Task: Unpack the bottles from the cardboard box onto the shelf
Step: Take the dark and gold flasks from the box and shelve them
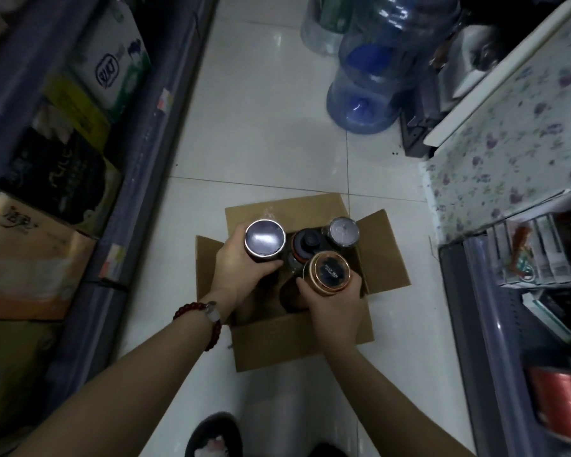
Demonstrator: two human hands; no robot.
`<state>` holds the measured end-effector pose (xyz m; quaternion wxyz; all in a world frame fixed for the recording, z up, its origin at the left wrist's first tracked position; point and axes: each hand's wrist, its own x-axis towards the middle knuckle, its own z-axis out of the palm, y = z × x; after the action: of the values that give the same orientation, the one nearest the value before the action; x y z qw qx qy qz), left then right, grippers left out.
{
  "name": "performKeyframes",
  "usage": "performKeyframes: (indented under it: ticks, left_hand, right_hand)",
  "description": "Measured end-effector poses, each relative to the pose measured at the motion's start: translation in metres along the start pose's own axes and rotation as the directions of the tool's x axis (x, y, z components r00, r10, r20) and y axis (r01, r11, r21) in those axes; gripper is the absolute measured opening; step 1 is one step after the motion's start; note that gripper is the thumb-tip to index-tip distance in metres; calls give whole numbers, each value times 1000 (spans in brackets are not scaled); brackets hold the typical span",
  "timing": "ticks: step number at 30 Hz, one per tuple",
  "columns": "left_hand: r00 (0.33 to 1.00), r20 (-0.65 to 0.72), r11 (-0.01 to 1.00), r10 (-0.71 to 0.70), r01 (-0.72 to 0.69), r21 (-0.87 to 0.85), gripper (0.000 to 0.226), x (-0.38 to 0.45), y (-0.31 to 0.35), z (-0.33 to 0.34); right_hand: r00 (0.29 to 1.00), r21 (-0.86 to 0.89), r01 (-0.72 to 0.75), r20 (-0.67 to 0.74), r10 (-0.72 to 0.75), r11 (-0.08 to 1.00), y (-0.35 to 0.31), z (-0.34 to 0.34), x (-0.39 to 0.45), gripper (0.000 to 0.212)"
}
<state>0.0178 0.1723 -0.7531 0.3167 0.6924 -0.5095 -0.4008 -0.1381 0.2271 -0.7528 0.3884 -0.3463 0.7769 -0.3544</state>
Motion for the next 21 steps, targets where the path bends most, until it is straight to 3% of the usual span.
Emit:
performKeyframes:
  ticks: [7,13,21]
  left_hand:
    - [998,-4,998,63,-63,3,72,-35,118,-52]
    - [993,57,994,105,-104,-23,71,-50,260,-114]
    - [966,124,961,228,-203,-186,69,-64,470,-188]
  right_hand:
    - [1000,1,-15,-25,15,1000,-117,-68,-33,73]
    - [998,22,21,-63,-20,1000,-246,-137,-64,69]
    - [973,124,184,-166,-162,975,-418,-242,-98,65]
